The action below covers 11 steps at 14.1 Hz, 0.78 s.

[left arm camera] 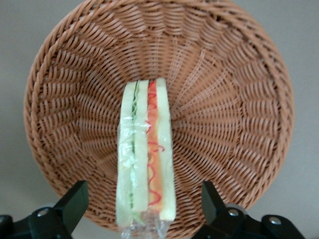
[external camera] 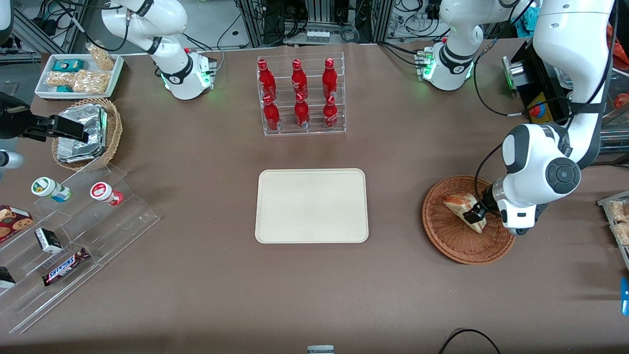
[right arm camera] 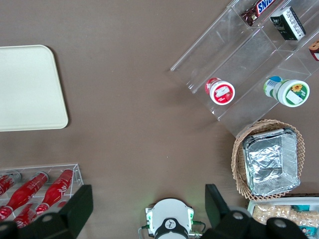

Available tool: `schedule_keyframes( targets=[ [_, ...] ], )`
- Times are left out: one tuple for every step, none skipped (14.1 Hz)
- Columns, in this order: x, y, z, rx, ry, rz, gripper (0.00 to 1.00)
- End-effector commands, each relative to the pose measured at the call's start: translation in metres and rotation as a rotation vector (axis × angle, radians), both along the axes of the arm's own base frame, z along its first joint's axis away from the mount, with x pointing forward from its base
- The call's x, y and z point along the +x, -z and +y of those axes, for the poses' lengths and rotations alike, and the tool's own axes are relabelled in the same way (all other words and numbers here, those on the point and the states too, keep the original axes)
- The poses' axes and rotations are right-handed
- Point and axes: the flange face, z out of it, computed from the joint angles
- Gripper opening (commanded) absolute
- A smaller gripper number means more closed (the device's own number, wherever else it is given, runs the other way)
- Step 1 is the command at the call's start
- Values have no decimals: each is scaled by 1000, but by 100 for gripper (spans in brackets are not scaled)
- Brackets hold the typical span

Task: Place sandwich from basket to tray
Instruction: 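Close the left gripper on the wrapped sandwich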

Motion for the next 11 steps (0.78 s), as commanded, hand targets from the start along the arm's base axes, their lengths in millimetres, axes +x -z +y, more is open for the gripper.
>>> schedule_keyframes(
  targets=[
    [9,15,-2,-4,-80,-25,100],
    [9,18,-2,-4,-81,-24,100],
    [8,21,-2,-3,-78,-19,100],
    [7,27,-2,-2,-77,-9,100],
    [7,29,-2,-1,-76,-6,100],
    [6,33,-2,-2,-76,-4,100],
    [6,37,-2,-4,-77,-12,100],
    [4,43,-2,-3,-76,-9,100],
    [2,47,1,-2,-80,-1,100],
    [2,49,3,-2,-82,-1,100],
    [2,54,2,-3,-70,6,91]
  ],
)
